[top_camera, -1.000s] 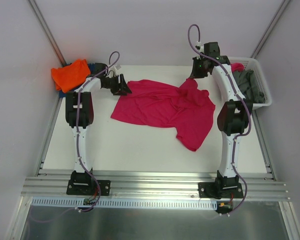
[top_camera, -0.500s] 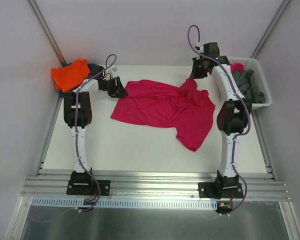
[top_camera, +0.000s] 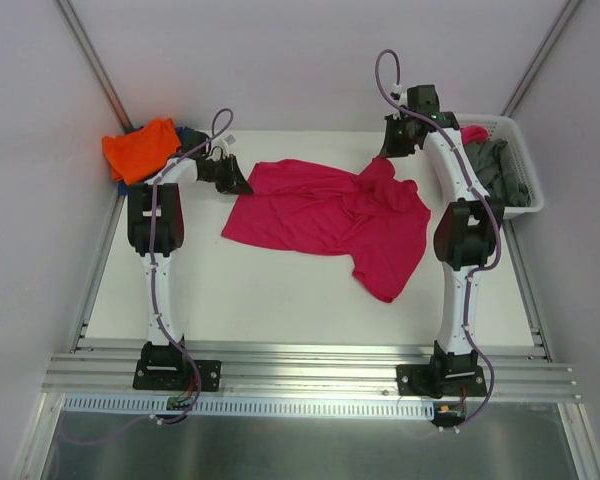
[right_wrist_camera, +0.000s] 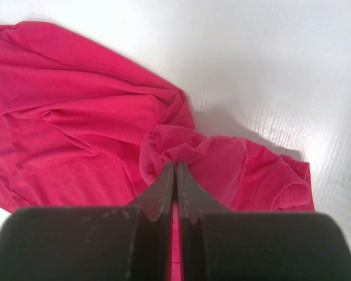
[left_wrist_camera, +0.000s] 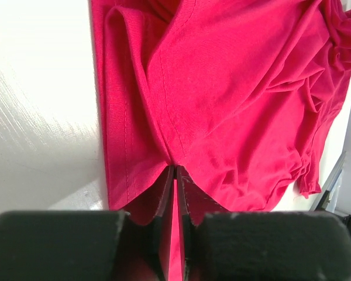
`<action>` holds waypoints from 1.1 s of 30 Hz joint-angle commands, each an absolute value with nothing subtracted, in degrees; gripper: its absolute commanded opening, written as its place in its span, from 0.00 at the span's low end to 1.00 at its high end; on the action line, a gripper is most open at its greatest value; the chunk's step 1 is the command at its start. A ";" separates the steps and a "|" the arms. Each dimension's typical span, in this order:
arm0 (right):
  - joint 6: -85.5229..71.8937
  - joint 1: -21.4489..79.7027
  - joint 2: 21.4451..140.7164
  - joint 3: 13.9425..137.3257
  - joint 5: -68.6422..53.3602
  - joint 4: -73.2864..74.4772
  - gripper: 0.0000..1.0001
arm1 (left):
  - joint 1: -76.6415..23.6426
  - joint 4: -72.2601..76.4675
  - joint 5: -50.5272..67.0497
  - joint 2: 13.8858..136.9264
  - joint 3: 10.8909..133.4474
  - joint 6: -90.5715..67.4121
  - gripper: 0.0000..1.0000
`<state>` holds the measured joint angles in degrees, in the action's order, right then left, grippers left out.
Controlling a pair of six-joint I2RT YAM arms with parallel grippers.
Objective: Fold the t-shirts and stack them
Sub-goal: Flatten the tshirt out
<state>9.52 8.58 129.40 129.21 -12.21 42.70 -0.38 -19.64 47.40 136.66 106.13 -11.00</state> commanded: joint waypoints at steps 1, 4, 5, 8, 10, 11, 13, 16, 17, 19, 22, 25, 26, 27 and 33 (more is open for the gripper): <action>9.58 8.26 128.58 131.22 -11.87 42.54 0.01 | -0.79 -19.42 48.51 134.21 106.35 -10.98 0.03; 9.75 8.44 128.32 130.96 -11.78 42.63 0.01 | -0.97 -18.90 48.43 134.47 106.08 -11.60 0.00; 9.84 8.44 128.32 130.96 -11.69 42.63 0.01 | -1.14 -18.90 48.60 134.56 106.17 -11.78 0.00; 10.02 8.44 128.06 130.69 -11.34 42.63 0.01 | -1.76 -18.63 49.30 135.26 106.17 -11.60 0.00; 10.28 8.44 127.79 130.34 -11.25 42.71 0.01 | -2.02 -18.55 49.83 135.26 106.17 -11.78 0.00; 10.20 8.44 127.53 129.99 -11.25 42.71 0.01 | -2.02 -18.54 50.44 134.83 106.08 -11.95 0.00; 10.28 8.44 127.09 129.47 -11.42 42.80 0.01 | -2.02 -18.37 50.62 132.55 105.82 -11.95 0.00; 10.37 8.61 126.47 128.15 -12.13 42.80 0.01 | -1.85 -18.02 49.75 129.99 105.56 -12.83 0.00; 10.28 8.87 126.47 127.80 -12.39 42.89 0.01 | -1.85 -18.02 49.92 129.73 105.56 -12.83 0.00; 9.85 9.14 126.74 126.74 -14.14 43.24 0.01 | -1.85 -17.93 50.36 129.46 105.47 -13.01 0.00; 8.36 10.28 125.95 122.64 -15.90 44.21 0.01 | -1.85 -17.93 50.27 129.20 104.94 -12.66 0.00; 6.95 11.60 122.09 112.81 -18.44 44.65 0.01 | -1.76 -17.93 50.36 128.76 104.68 -12.83 0.00; 6.16 12.82 120.78 109.63 -19.24 44.56 0.00 | -1.76 -17.93 50.27 128.85 104.68 -12.83 0.00; 5.72 13.44 119.72 107.25 -19.94 44.47 0.01 | -1.76 -17.93 50.36 128.76 104.76 -12.83 0.00; 2.29 18.01 115.14 97.21 -22.59 44.73 0.07 | -1.76 -17.67 50.80 129.02 104.85 -13.01 0.00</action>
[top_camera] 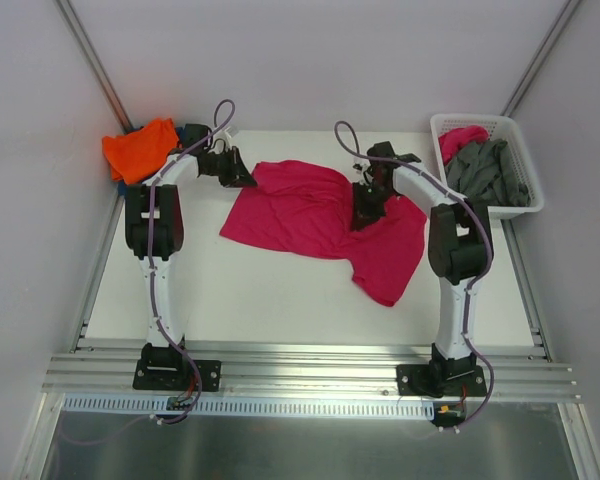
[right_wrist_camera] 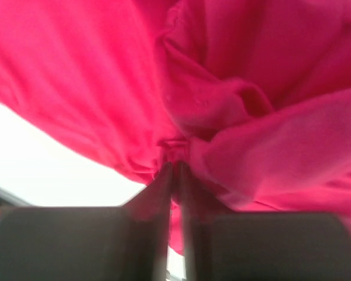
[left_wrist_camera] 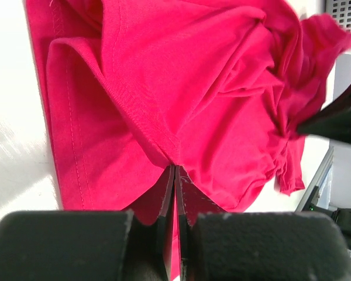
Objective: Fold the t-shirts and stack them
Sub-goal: Flatten the tshirt out
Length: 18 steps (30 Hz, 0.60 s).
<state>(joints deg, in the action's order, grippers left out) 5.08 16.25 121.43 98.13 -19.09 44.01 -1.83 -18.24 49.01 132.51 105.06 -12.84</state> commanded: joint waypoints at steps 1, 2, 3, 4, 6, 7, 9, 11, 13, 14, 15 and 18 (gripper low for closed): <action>2.29 18.54 114.88 96.95 -22.85 44.82 0.17 | -1.76 -17.75 50.80 129.02 104.85 -13.09 0.00; 2.20 18.98 114.35 96.94 -22.76 45.35 0.25 | -1.76 -17.75 50.89 129.02 104.77 -13.10 0.00; 2.11 19.07 114.00 97.12 -22.50 45.53 0.45 | -1.76 -17.67 50.98 129.11 104.68 -13.27 0.00; 2.11 19.07 113.73 97.29 -21.19 45.53 0.51 | -1.67 -17.58 51.06 129.02 104.68 -13.27 0.00; 2.63 18.90 113.47 98.96 -19.96 45.44 0.65 | -1.67 -17.58 51.59 129.29 104.68 -13.53 0.00; 3.42 18.72 113.47 99.75 -18.73 45.44 0.72 | -1.67 -17.49 51.68 129.29 104.76 -13.62 0.00; 4.39 18.28 114.08 102.20 -17.41 45.26 0.78 | -1.67 -17.31 51.77 129.37 104.77 -13.80 0.00; 5.01 17.14 114.26 103.18 -16.44 45.09 0.77 | -1.67 -17.14 51.86 129.37 104.59 -13.89 0.00; 5.97 16.18 114.70 103.80 -15.04 45.09 0.77 | -1.67 -17.14 51.94 129.29 104.42 -13.97 0.00; 6.93 15.65 114.78 103.71 -14.42 44.83 0.77 | -1.67 -16.96 51.94 129.03 104.33 -13.97 0.00; 7.20 15.21 115.13 103.71 -14.24 44.74 0.75 | -1.67 -17.05 51.94 128.94 104.15 -13.97 0.00; 8.17 13.45 116.01 104.15 -14.50 44.56 0.71 | -1.67 -16.96 52.03 128.50 103.19 -13.89 0.00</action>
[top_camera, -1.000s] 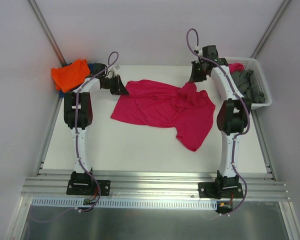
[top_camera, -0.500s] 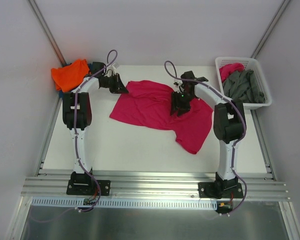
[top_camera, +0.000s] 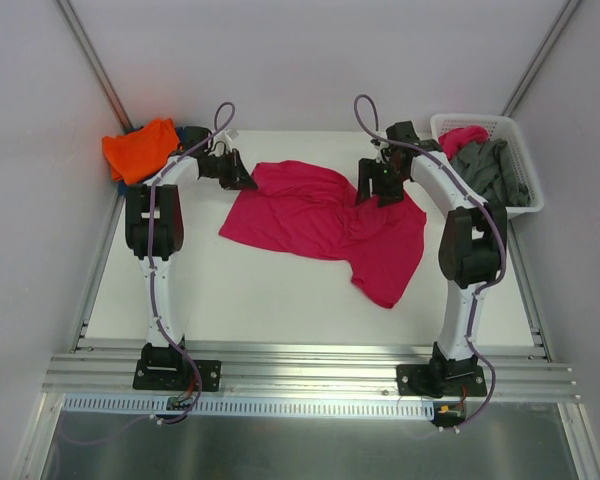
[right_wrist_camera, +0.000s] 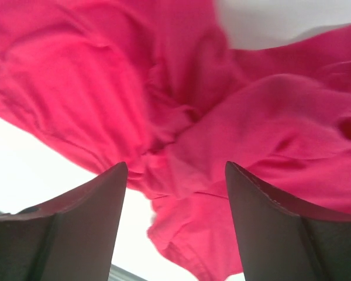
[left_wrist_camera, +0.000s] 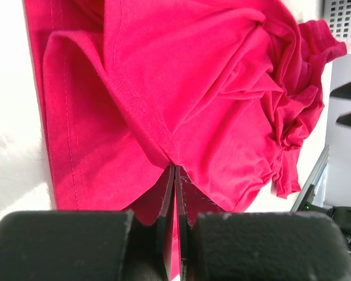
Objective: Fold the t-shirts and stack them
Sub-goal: Flatten the tshirt out
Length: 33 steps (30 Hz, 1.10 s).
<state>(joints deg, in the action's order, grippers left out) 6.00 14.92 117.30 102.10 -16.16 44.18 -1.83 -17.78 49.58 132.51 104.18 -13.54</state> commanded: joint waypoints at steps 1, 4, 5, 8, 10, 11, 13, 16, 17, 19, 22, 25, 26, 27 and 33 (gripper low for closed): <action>8.35 13.19 116.36 104.41 -14.15 44.65 0.70 | -1.67 -16.96 52.03 128.41 103.01 -13.80 0.00; 8.70 12.83 117.07 104.59 -14.33 44.65 0.66 | -1.67 -16.87 52.03 128.06 102.66 -13.71 0.00; 8.79 12.83 117.24 104.42 -14.33 44.47 0.65 | -1.67 -16.87 51.94 127.97 102.66 -13.80 0.00; 8.79 12.83 118.21 104.76 -14.50 44.12 0.59 | -1.76 -16.79 51.86 127.79 102.48 -13.71 0.00; 8.79 12.75 118.91 105.38 -14.59 44.12 0.57 | -1.67 -16.70 51.86 127.71 102.39 -13.62 0.00; 8.79 12.74 119.61 105.64 -14.76 44.03 0.55 | -1.67 -16.79 51.77 127.62 102.22 -13.62 0.00; 8.53 12.74 120.32 107.05 -14.94 44.21 0.52 | -1.67 -16.70 51.86 127.53 101.95 -13.54 0.00; 8.35 12.83 121.38 108.28 -15.12 44.39 0.51 | -1.67 -16.79 51.77 127.35 101.78 -13.54 0.00; 8.44 12.83 121.55 108.37 -15.20 44.47 0.51 | -1.67 -16.79 51.59 127.35 101.60 -13.54 0.00; 8.44 12.83 121.90 108.20 -15.12 44.65 0.48 | -1.67 -16.70 51.77 127.35 101.78 -13.62 0.00; 8.35 12.92 121.73 107.23 -15.73 44.82 0.41 | -1.67 -16.61 51.68 127.44 101.78 -13.54 0.00; 8.44 13.01 121.12 106.09 -16.26 45.00 0.39 | -1.67 -16.70 51.59 127.53 101.78 -13.45 0.00; 8.35 13.01 120.85 105.82 -16.35 45.09 0.39 | -1.67 -16.61 51.50 127.53 101.78 -13.53 0.00; 8.26 13.09 120.59 105.65 -16.43 45.17 0.39 | -1.67 -16.61 51.42 127.62 101.78 -13.36 0.00; 7.65 13.80 119.45 104.24 -17.75 45.26 0.39 | -1.67 -16.61 51.24 127.71 101.78 -13.10 0.00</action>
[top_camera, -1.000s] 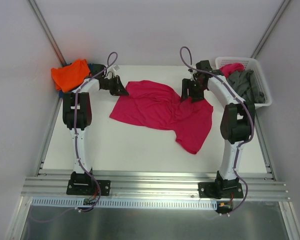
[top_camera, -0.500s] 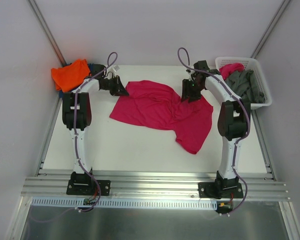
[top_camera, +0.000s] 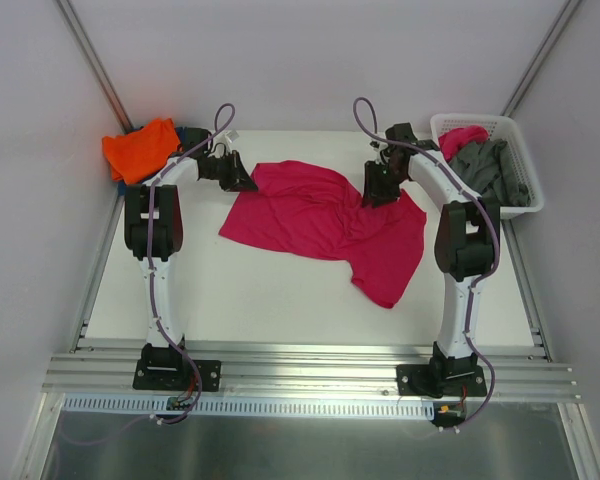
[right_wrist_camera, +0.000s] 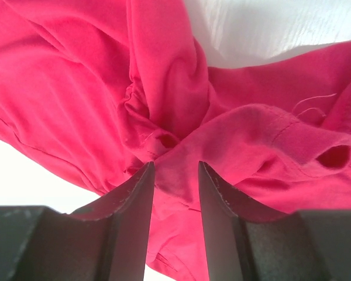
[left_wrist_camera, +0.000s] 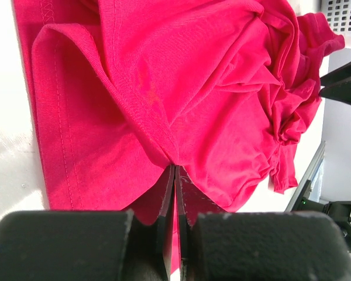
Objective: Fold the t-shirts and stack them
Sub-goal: Flatten the tshirt out
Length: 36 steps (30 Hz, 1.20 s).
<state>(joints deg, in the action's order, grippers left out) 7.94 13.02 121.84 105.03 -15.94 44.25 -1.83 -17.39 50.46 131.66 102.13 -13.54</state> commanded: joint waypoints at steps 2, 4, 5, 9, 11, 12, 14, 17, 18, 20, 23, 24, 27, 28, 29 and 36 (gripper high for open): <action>7.56 14.15 119.27 103.98 -18.28 45.26 0.39 | -1.67 -16.61 51.24 127.71 101.78 -13.10 0.00; 7.47 14.76 119.27 103.27 -18.54 45.44 0.39 | -1.67 -16.70 51.15 127.70 101.78 -13.10 0.00; 7.47 14.94 119.18 103.01 -18.63 45.35 0.38 | -1.67 -16.70 51.24 127.62 101.78 -13.10 0.00; 7.38 15.99 119.09 102.39 -19.33 45.35 0.22 | -1.67 -16.70 51.24 127.53 101.60 -13.10 0.00; 7.29 16.08 119.00 102.48 -19.16 45.35 0.01 | -1.67 -16.70 51.33 127.53 101.69 -13.10 0.00; 7.29 16.17 119.00 102.57 -19.07 45.35 0.01 | -1.67 -16.61 51.33 127.53 101.78 -13.18 0.00; 7.56 16.08 118.48 102.92 -18.37 45.53 0.01 | -1.67 -16.61 51.50 127.44 101.69 -13.27 0.00; 7.82 15.47 116.64 103.18 -17.41 45.88 0.01 | -1.67 -16.61 51.68 126.92 101.60 -13.36 0.00; 8.08 14.86 116.02 103.18 -16.62 45.79 0.01 | -1.67 -16.61 51.68 126.57 101.60 -13.36 0.00; 8.70 13.81 113.65 103.27 -15.82 45.53 0.01 | -1.50 -16.61 51.59 125.07 101.60 -13.36 0.00; 9.84 11.43 110.49 104.15 -14.77 45.44 0.01 | -0.88 -16.61 51.24 122.00 101.78 -12.92 0.00; 10.37 10.12 109.87 105.37 -14.50 45.70 0.01 | -0.62 -16.70 50.98 121.12 101.95 -12.92 0.00; 10.81 7.40 107.68 107.66 -13.45 45.62 0.01 | 1.31 -16.61 50.71 117.52 102.04 -12.31 0.00; 11.33 6.69 107.14 108.19 -13.27 45.44 0.01 | 1.75 -16.70 50.71 115.68 101.78 -12.30 0.00; 11.60 6.07 106.62 108.72 -13.01 45.27 0.01 | 2.80 -16.79 50.71 114.71 101.60 -12.13 0.00; 11.95 2.47 102.22 111.53 -13.18 44.21 0.01 | 7.81 -17.40 50.71 105.92 98.97 -11.34 0.00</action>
<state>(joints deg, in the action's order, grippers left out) 10.76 2.90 106.26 108.86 -13.41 44.60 5.82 -17.41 50.41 111.02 100.09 -12.82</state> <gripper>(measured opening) 0.020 0.006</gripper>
